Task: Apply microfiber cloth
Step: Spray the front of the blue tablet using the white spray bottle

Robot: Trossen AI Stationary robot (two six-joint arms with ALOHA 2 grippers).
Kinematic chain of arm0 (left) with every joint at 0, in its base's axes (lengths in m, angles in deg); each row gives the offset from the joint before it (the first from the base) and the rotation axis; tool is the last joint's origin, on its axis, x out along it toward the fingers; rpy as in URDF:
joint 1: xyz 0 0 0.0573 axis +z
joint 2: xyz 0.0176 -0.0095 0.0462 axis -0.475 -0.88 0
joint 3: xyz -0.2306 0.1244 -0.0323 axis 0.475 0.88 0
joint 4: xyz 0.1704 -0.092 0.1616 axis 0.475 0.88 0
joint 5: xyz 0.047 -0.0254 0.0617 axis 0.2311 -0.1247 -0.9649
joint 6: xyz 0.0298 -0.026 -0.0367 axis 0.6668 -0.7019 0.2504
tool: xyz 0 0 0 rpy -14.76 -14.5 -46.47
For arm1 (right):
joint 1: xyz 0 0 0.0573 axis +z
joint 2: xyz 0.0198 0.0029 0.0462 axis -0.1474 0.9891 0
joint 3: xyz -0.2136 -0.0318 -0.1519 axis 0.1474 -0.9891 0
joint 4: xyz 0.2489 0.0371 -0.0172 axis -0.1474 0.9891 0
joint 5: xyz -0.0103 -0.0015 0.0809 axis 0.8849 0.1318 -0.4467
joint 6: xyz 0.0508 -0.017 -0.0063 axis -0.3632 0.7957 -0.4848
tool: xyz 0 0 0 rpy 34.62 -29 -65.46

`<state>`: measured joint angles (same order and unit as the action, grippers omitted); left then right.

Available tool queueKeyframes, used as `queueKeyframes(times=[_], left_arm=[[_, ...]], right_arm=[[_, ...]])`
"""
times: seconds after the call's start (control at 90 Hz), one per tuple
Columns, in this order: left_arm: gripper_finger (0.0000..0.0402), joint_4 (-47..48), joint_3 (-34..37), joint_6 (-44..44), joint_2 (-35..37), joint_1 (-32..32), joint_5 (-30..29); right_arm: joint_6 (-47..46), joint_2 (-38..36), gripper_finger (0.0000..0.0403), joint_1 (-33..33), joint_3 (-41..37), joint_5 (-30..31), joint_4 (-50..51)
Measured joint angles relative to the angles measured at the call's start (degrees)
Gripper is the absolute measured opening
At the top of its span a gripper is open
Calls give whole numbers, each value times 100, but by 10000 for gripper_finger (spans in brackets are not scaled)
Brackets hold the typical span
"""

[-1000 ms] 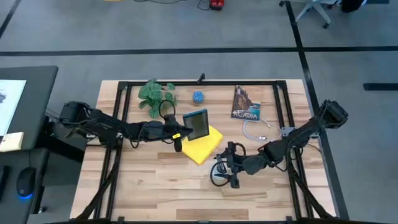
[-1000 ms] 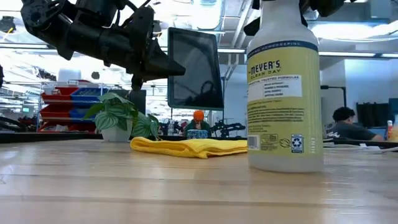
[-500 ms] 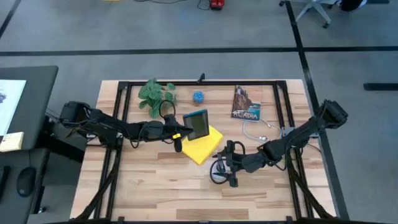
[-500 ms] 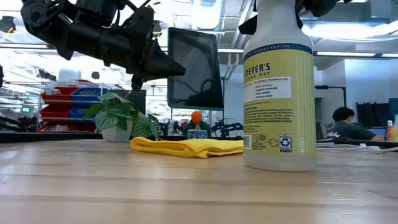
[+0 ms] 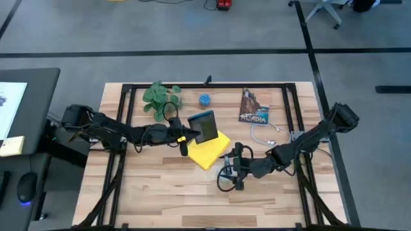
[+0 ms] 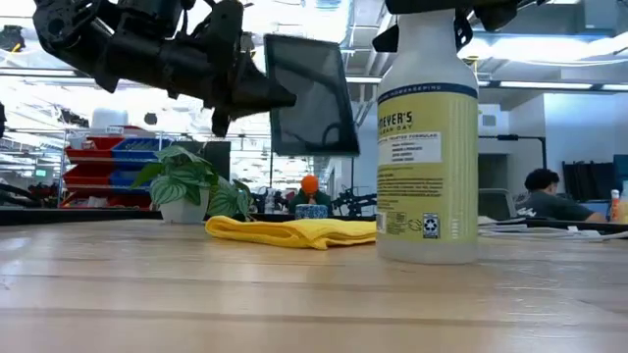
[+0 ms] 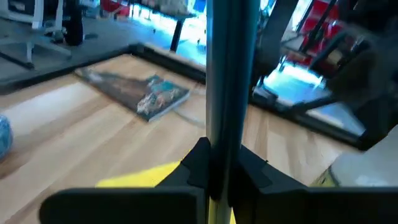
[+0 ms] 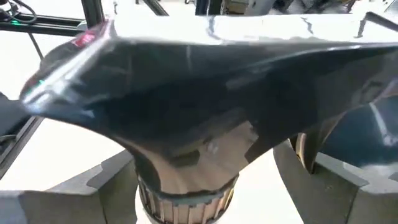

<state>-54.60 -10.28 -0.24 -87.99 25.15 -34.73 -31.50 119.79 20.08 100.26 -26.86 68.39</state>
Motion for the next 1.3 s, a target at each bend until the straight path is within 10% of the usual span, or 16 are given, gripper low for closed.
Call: queueKeyframes(times=[0.389,1.3], left_arm=[[11,2002,-1717,1026,-648,-113,124],[11,1848,-1778,596,-791,-105,277]], right_arm=[[282,0,318,0,2,312,-114],[-80,0,318,1,7,262,-361]])
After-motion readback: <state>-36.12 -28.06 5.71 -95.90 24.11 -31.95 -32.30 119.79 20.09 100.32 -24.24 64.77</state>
